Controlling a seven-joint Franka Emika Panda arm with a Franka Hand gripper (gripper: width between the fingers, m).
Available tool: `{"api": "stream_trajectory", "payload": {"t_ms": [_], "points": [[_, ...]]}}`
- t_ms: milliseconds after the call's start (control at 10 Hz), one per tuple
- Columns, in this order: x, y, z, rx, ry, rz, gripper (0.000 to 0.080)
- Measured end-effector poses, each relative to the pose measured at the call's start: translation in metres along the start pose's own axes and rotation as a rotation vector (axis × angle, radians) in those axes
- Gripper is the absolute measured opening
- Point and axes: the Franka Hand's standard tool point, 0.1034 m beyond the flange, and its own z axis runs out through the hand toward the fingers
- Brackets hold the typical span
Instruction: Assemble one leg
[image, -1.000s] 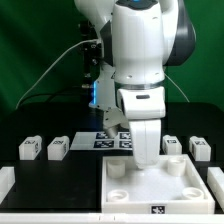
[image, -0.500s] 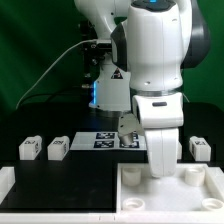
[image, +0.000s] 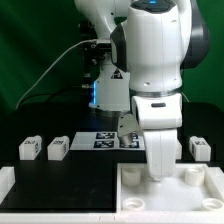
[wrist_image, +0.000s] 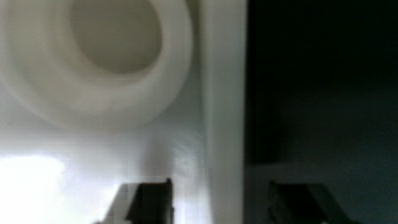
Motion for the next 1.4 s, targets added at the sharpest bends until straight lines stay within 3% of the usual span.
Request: {"api": "stream_trajectory", "payload": {"t_ms": [100, 200, 300, 400, 1000, 1200, 1400], "points": [[0.000, 0.000, 0.000, 0.000, 0.000, 0.000, 0.0498], [0.000, 0.000, 0.000, 0.000, 0.000, 0.001, 0.0498], [-0.001, 0.000, 0.000, 0.000, 0.000, 0.001, 0.0600], [-0.001, 0.000, 0.000, 0.000, 0.000, 0.002, 0.0639], [-0.001, 0.001, -0.001, -0.001, 0.000, 0.006, 0.0649], [0.007, -0.007, -0.020, -0.026, -0.002, 0.118, 0.0649], [0.026, -0.020, -0.028, -0.045, 0.014, 0.370, 0.0649]]}}
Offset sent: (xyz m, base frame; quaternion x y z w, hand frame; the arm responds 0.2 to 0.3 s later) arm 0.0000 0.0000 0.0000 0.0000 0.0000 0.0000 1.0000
